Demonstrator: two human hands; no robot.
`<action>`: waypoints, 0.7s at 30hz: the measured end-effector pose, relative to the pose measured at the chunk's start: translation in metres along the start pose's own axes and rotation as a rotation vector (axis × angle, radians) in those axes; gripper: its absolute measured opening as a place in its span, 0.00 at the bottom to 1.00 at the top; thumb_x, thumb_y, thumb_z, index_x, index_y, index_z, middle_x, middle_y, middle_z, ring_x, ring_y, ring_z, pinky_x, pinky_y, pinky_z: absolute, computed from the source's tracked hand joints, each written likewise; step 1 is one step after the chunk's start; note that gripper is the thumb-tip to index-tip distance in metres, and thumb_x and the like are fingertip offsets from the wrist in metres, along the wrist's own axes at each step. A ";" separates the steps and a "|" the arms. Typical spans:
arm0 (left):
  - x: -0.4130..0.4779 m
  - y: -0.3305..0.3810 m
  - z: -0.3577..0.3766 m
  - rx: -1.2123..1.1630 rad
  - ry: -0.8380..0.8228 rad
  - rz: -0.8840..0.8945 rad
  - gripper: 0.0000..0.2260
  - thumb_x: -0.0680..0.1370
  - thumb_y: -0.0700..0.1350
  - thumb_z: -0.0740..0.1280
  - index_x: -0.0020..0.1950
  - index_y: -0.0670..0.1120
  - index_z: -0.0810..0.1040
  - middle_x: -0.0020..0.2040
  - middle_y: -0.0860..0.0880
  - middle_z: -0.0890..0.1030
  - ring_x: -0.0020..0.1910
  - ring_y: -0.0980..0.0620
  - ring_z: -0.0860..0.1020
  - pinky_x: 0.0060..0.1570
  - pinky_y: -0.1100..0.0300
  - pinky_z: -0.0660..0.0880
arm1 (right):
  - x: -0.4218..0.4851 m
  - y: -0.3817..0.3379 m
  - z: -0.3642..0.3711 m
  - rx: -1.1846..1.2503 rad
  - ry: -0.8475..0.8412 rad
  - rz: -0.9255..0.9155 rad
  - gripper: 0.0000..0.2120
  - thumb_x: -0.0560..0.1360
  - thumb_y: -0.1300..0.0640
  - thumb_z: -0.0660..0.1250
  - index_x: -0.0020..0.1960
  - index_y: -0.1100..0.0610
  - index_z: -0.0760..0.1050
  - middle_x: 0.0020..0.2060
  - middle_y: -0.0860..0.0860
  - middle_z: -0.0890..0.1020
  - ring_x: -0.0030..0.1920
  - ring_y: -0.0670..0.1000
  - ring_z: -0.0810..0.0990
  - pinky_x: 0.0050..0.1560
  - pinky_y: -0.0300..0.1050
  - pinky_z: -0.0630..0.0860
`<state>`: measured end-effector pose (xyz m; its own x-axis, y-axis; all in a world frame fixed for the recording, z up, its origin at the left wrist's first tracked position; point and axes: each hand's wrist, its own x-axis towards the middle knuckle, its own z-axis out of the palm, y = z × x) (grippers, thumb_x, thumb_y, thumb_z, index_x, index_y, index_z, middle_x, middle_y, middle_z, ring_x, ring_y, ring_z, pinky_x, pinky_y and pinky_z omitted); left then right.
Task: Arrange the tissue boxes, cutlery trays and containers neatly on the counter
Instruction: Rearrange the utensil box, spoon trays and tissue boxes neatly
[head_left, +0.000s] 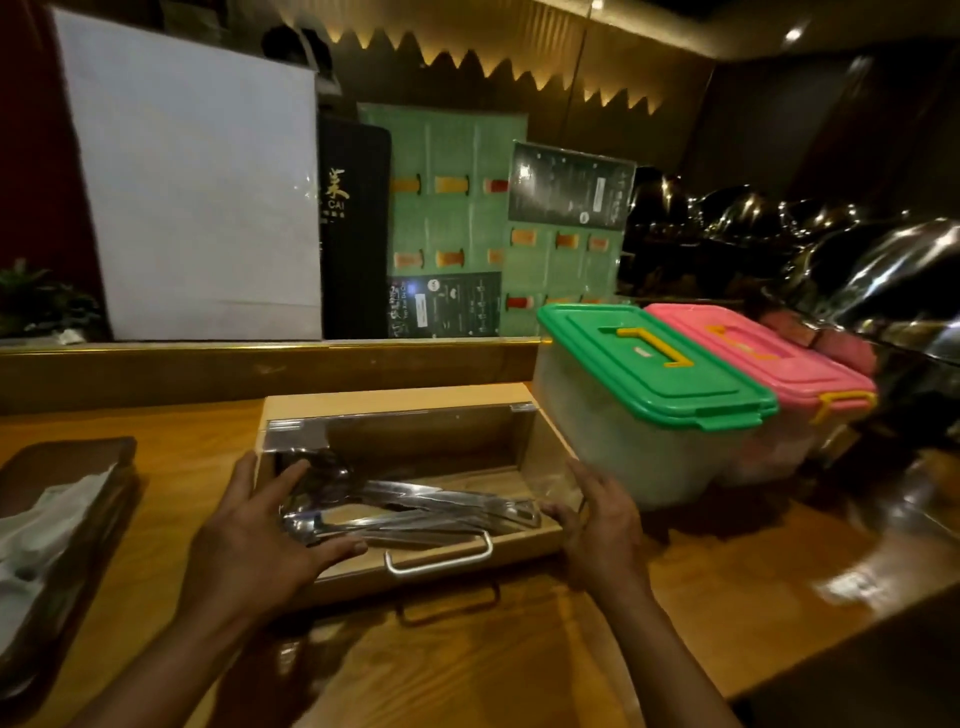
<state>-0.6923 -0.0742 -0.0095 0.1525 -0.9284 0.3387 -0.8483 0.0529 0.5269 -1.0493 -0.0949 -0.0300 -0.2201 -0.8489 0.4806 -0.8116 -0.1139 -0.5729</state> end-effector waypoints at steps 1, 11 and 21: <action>0.004 0.006 0.005 -0.010 -0.005 0.012 0.54 0.51 0.80 0.69 0.72 0.56 0.73 0.76 0.47 0.65 0.65 0.41 0.76 0.55 0.45 0.80 | 0.004 0.006 -0.001 -0.064 0.024 -0.023 0.27 0.69 0.51 0.78 0.66 0.54 0.76 0.59 0.56 0.77 0.59 0.56 0.75 0.56 0.55 0.77; 0.018 0.053 0.041 0.022 0.027 0.013 0.50 0.54 0.71 0.76 0.73 0.53 0.74 0.79 0.44 0.61 0.67 0.36 0.73 0.57 0.41 0.78 | 0.028 0.039 -0.019 -0.266 0.121 0.080 0.27 0.68 0.36 0.71 0.65 0.40 0.75 0.52 0.54 0.69 0.51 0.58 0.72 0.48 0.54 0.77; 0.021 0.067 0.048 0.025 0.068 0.019 0.49 0.53 0.72 0.75 0.70 0.52 0.76 0.76 0.45 0.66 0.65 0.38 0.75 0.55 0.42 0.78 | 0.041 0.047 -0.016 -0.269 0.122 0.104 0.28 0.68 0.40 0.74 0.66 0.39 0.75 0.49 0.54 0.66 0.48 0.57 0.70 0.49 0.53 0.75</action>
<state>-0.7701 -0.1074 -0.0048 0.1697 -0.9001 0.4012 -0.8635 0.0604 0.5008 -1.1045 -0.1265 -0.0269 -0.3593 -0.7786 0.5145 -0.8920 0.1245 -0.4345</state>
